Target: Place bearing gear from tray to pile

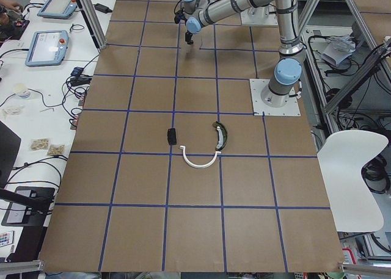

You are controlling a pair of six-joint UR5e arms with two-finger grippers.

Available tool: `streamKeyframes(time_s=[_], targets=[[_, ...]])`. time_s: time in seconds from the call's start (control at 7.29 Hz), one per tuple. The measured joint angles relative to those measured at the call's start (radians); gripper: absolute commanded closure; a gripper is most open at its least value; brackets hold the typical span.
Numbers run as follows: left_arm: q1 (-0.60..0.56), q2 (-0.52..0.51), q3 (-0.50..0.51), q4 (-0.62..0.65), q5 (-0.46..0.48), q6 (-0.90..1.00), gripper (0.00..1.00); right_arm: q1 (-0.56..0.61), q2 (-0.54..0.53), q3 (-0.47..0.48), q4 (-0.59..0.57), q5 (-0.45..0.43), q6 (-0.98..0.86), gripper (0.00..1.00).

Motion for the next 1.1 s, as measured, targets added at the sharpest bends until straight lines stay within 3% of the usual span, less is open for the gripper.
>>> streamKeyframes(time_s=[0.27, 0.41, 0.55, 0.69, 0.82, 1.1], targets=[[-0.008, -0.027, 0.000, 0.019, 0.002, 0.000, 0.13, -0.001, 0.016, 0.001, 0.002, -0.046, -0.005, 0.19], [-0.010, -0.032, 0.000, 0.021, 0.002, 0.000, 0.30, -0.001, 0.017, 0.013, 0.000, -0.057, -0.004, 0.40], [-0.010, -0.036, 0.000, 0.022, 0.003, 0.001, 0.58, -0.001, 0.016, 0.023, -0.002, -0.067, -0.004, 0.64], [-0.011, -0.040, 0.001, 0.022, 0.002, 0.006, 0.91, -0.001, 0.015, 0.027, -0.003, -0.081, -0.006, 0.80], [-0.011, -0.041, 0.001, 0.022, 0.002, 0.011, 1.00, -0.001, 0.015, 0.029, -0.002, -0.092, -0.008, 0.83], [-0.011, -0.041, 0.005, 0.021, 0.004, 0.013, 1.00, -0.001, 0.013, 0.029, 0.000, -0.100, -0.022, 0.85]])
